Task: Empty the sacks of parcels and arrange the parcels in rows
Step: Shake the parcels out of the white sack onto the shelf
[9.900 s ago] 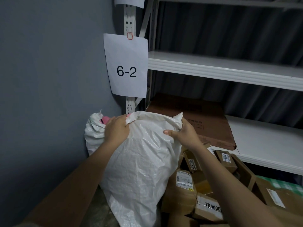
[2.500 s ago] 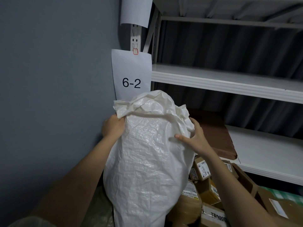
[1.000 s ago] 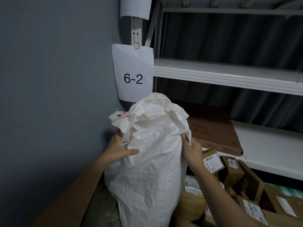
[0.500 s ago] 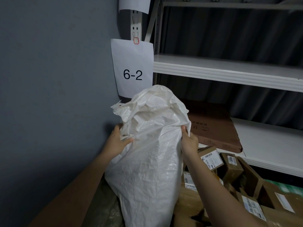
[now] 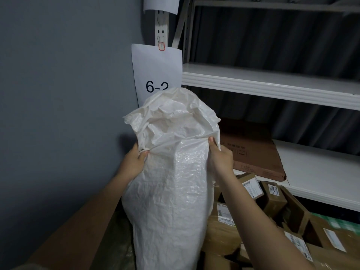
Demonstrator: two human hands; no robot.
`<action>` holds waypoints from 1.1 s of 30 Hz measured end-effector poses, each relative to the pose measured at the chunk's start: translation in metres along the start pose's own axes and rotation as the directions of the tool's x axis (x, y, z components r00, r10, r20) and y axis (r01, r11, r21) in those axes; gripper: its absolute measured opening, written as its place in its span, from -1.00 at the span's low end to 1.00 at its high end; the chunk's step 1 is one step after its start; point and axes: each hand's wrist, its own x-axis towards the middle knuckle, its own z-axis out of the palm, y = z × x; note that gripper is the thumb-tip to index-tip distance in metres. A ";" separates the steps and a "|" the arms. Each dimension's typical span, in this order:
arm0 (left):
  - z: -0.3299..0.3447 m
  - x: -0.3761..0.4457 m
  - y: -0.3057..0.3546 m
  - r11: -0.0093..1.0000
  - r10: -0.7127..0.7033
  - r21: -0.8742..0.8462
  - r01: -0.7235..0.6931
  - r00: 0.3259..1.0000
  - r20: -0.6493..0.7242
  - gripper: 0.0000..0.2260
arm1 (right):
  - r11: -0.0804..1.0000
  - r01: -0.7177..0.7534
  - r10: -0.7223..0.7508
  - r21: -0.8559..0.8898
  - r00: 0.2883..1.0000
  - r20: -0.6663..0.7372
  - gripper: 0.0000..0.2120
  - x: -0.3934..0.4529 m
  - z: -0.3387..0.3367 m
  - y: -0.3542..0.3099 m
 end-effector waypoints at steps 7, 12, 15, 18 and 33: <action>-0.001 0.003 0.013 1.000 -0.005 0.013 0.005 1.000 -0.025 -0.61 | 0.981 0.108 -0.111 -0.161 0.994 -0.006 -0.53 0.004 0.001 -0.015; -0.006 0.009 0.021 0.999 -0.033 0.037 0.034 0.999 -0.026 -0.61 | 0.958 0.157 -0.161 -0.238 0.987 0.000 -0.50 0.006 -0.001 -0.024; -0.007 0.010 0.028 0.998 -0.043 0.038 0.045 0.998 -0.044 -0.62 | 0.944 0.186 -0.196 -0.272 0.981 -0.010 -0.54 0.006 -0.003 -0.027; -0.008 0.009 0.038 0.998 -0.063 0.016 0.064 0.995 -0.081 -0.64 | 0.911 0.238 -0.255 -0.338 0.967 -0.007 -0.55 0.001 -0.005 -0.032; -0.014 0.011 0.063 0.998 -0.062 -0.016 0.061 0.995 -0.081 -0.65 | 0.863 0.258 -0.294 -0.435 0.956 -0.017 -0.51 0.007 -0.017 -0.047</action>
